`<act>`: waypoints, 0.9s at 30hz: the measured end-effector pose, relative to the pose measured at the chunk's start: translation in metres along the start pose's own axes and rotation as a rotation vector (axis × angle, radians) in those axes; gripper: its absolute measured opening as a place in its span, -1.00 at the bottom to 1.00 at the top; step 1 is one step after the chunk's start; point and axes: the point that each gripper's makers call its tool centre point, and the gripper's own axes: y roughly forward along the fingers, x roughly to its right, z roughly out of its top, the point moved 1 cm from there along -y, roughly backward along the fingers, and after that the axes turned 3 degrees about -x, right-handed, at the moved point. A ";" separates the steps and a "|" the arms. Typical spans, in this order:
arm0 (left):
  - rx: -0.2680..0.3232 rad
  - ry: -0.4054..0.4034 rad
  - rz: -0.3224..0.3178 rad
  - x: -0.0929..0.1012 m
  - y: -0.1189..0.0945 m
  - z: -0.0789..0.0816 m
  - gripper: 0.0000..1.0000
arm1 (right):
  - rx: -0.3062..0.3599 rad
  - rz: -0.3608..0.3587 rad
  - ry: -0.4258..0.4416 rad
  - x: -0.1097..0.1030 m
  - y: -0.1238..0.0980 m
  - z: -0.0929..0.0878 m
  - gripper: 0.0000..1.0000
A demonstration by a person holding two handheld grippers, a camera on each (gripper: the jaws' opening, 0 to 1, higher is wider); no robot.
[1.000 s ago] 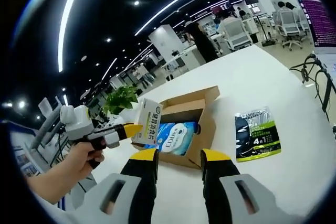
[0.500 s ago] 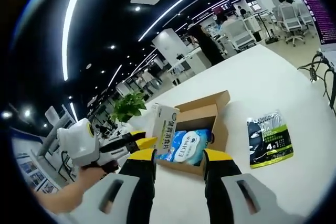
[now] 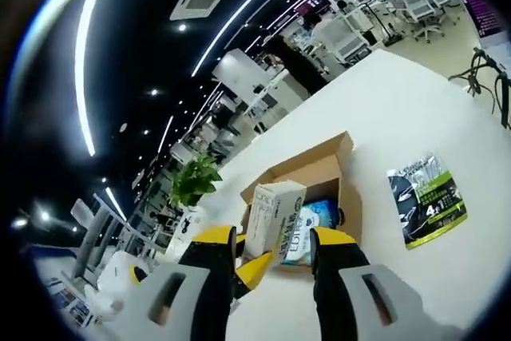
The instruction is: Operate the shoe box by opening the lid, removing the specified soft item, and placing it in the target area until the item is outside and the box remains undamaged.
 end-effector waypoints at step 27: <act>0.051 0.223 0.009 0.022 -0.003 0.019 -0.69 | -0.014 -0.055 0.154 0.013 0.027 -0.003 -0.53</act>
